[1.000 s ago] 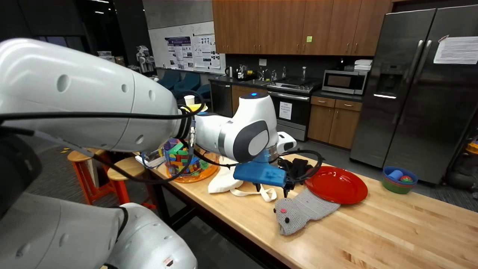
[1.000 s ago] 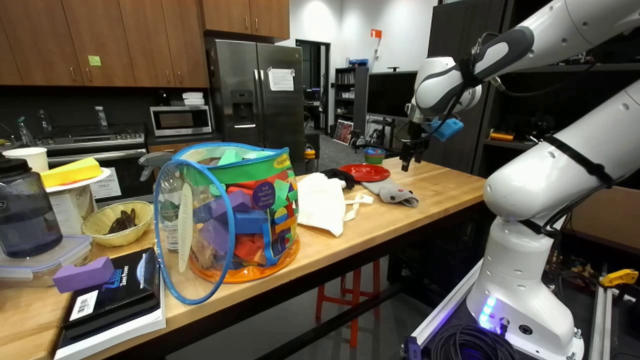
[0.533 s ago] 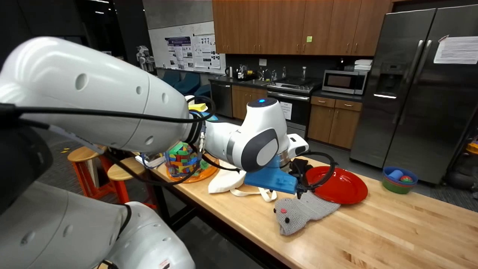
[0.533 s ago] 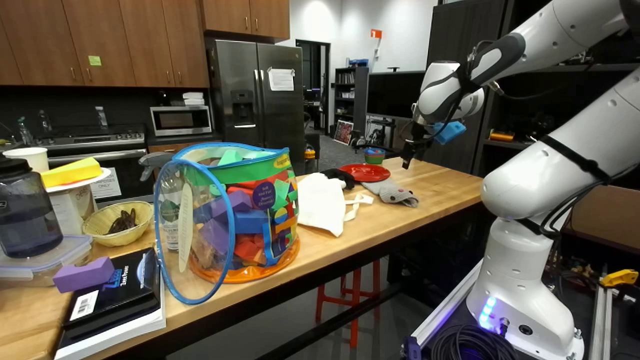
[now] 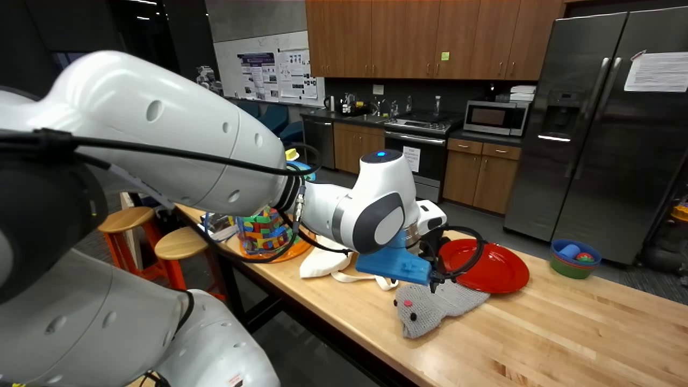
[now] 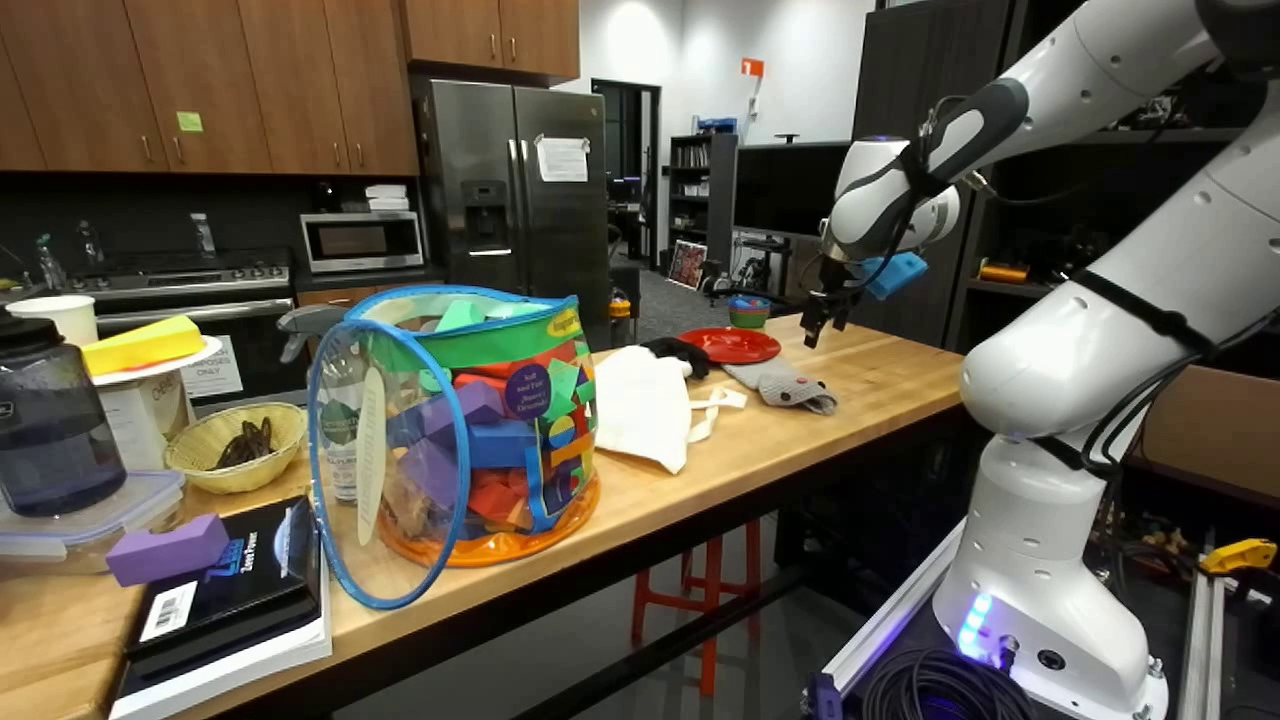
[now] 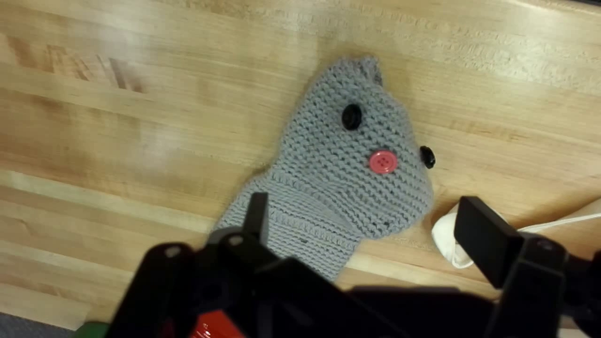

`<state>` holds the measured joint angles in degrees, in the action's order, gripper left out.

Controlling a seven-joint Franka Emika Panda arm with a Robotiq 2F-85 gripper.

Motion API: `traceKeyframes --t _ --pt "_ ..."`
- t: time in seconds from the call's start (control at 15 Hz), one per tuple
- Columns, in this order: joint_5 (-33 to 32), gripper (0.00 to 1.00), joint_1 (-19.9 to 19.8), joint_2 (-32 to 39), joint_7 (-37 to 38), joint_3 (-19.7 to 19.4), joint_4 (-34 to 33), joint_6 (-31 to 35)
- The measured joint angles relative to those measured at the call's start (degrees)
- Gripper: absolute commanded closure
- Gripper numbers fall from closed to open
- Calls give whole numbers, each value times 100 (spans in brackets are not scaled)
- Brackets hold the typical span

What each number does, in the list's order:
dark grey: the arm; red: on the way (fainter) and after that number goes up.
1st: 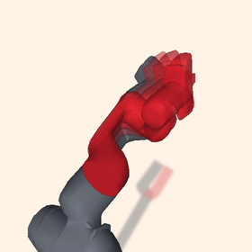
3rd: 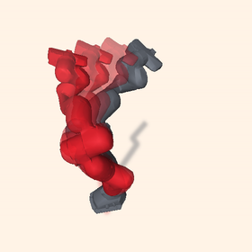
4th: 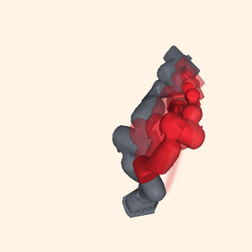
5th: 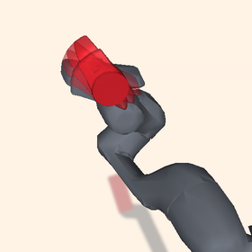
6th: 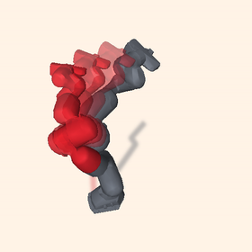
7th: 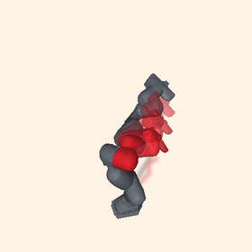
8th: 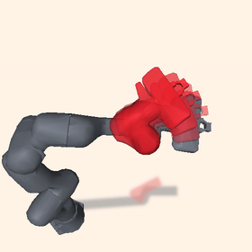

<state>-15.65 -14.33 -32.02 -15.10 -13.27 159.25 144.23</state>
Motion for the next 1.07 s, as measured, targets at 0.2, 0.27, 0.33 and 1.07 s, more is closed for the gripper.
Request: traceKeyframes --t 0.2,0.27,0.33,1.07 --pt "3 0 1 8 0 0 -1 0" --pt "28 0 12 11 -5 0 1 -7" --pt "59 0 33 19 -3 0 3 -8" --pt "181 0 124 591 125 62 13 221"
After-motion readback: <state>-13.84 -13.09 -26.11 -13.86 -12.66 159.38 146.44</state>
